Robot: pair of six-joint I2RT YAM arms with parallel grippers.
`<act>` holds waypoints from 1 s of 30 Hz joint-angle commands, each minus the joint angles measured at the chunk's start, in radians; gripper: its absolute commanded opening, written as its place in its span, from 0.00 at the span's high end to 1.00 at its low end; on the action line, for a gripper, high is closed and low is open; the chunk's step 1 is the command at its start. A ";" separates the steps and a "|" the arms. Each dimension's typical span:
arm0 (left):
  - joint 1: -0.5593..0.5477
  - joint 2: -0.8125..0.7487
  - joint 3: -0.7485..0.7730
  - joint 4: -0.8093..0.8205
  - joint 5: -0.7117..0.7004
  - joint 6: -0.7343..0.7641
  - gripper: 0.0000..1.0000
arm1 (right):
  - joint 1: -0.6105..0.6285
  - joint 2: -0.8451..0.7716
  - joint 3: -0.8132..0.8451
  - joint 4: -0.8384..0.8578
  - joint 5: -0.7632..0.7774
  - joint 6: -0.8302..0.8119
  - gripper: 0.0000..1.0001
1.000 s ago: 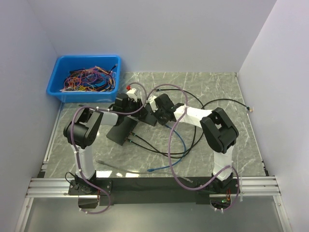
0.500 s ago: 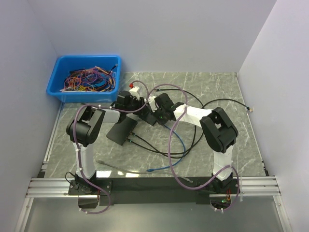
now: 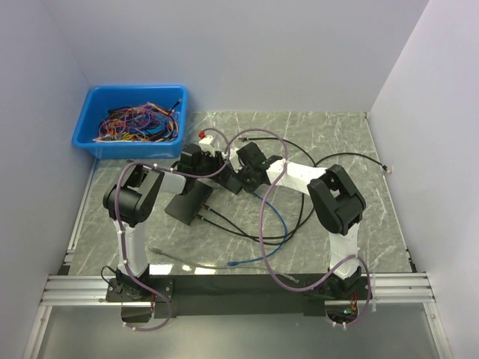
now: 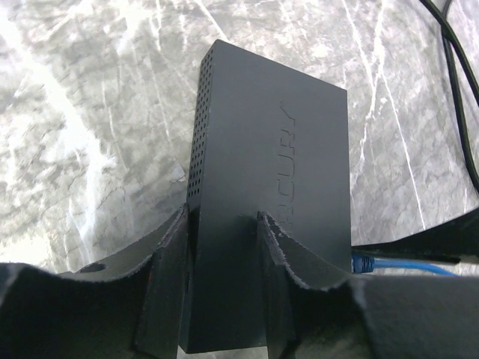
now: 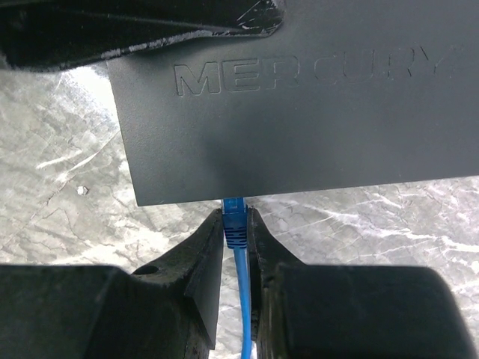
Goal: Insert the plug into the switch port
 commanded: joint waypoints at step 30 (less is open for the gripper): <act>0.095 -0.168 0.143 -0.585 -0.190 -0.069 0.53 | 0.212 -0.398 -0.299 0.371 0.365 0.301 0.46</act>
